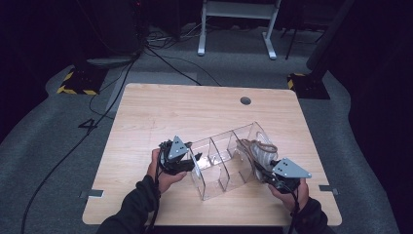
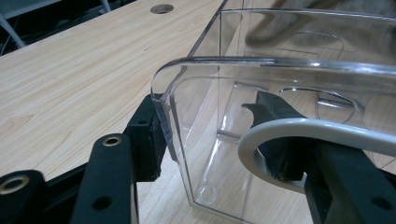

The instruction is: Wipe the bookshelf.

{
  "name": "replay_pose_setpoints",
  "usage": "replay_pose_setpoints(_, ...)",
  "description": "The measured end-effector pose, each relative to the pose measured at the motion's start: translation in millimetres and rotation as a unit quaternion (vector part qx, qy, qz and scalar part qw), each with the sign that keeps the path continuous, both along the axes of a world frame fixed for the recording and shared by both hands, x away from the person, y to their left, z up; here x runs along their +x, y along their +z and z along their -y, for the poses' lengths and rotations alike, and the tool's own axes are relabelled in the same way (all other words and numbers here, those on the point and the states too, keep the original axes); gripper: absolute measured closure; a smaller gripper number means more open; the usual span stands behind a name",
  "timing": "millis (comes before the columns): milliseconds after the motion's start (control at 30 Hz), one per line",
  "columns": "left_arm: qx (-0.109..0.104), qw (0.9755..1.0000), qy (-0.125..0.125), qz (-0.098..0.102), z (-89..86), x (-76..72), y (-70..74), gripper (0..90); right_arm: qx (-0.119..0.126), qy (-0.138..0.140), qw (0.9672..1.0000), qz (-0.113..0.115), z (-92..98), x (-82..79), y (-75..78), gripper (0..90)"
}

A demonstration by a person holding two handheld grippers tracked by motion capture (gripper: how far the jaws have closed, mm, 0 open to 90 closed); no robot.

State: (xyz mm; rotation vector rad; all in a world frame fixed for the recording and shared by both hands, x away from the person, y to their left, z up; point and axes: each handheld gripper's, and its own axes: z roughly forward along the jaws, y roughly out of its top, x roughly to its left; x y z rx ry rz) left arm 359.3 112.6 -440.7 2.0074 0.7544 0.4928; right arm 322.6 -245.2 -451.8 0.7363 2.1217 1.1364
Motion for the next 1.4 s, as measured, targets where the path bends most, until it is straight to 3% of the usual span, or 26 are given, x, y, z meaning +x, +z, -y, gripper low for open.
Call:
replay_pose_setpoints(133, 0.001, 1.0, 0.0, 0.0, 0.0, 0.0, 0.1, 46.5, -0.022, 0.003, 0.9988, -0.044, -2.2, 5.4, -21.6, 69.1)
replay_pose_setpoints(233, 0.006, 1.0, -0.003, 0.0, 0.0, 0.7, 1.0, 46.4, -0.034, 0.01, 0.9973, -0.064, -2.4, 5.7, -32.9, 69.1)
replay_pose_setpoints(500, 0.006, 1.0, -0.002, -0.002, -0.1, 1.3, 1.3, 46.4, -0.043, 0.013, 0.9967, -0.067, -4.7, 5.5, -34.3, 68.9)
replay_pose_setpoints(600, 0.007, 1.0, -0.003, -0.001, -0.3, 1.3, 1.4, 46.4, -0.034, 0.003, 0.9988, -0.036, -2.2, 2.2, -19.6, 68.8)
replay_pose_setpoints(667, 0.007, 1.0, -0.003, -0.001, -0.4, 1.5, 1.3, 46.3, -0.013, -0.002, 0.9998, -0.011, 3.6, -3.4, -4.2, 68.7)
replay_pose_setpoints(833, 0.019, 0.9998, -0.001, 0.005, -0.8, 4.2, 2.6, 45.9, 0.023, -0.002, 0.9991, 0.035, 12.4, -17.1, 22.5, 68.6)
replay_pose_setpoints(900, 0.019, 0.9998, 0.0, 0.007, -1.6, 5.4, 2.4, 46.0, 0.029, -0.001, 0.9987, 0.042, 13.2, -19.3, 26.7, 68.5)
replay_pose_setpoints(1000, 0.026, 0.9995, 0.005, 0.016, -3.2, 9.0, 3.7, 45.2, 0.049, -0.002, 0.9961, 0.073, 18.5, -26.6, 40.6, 68.4)
replay_pose_setpoints(1067, 0.028, 0.9994, 0.003, 0.019, -4.4, 11.3, 3.6, 45.2, 0.059, -0.003, 0.9952, 0.078, 21.0, -27.9, 44.4, 68.4)
replay_pose_setpoints(1133, 0.017, 0.9998, 0.002, 0.014, -7.7, 15.1, 2.3, 37.9, 0.091, -0.014, 0.9912, 0.095, 31.1, -30.6, 56.0, 68.5)
replay_pose_setpoints(1233, 0.012, 0.9999, -0.003, 0.011, -11.2, 16.4, 2.7, 33.2, 0.101, -0.022, 0.9893, 0.103, 36.2, -31.9, 59.5, 68.3)
replay_pose_setpoints(1300, 0.009, 0.9999, -0.007, 0.012, -14.6, 15.4, 3.9, 30.0, 0.122, -0.041, 0.9847, 0.118, 44.7, -32.8, 63.1, 68.1)
replay_pose_setpoints(1400, 0.015, 0.9997, -0.006, 0.018, -19.3, 10.7, 6.5, 23.9, 0.124, -0.057, 0.9828, 0.124, 50.6, -31.9, 66.1, 68.1)
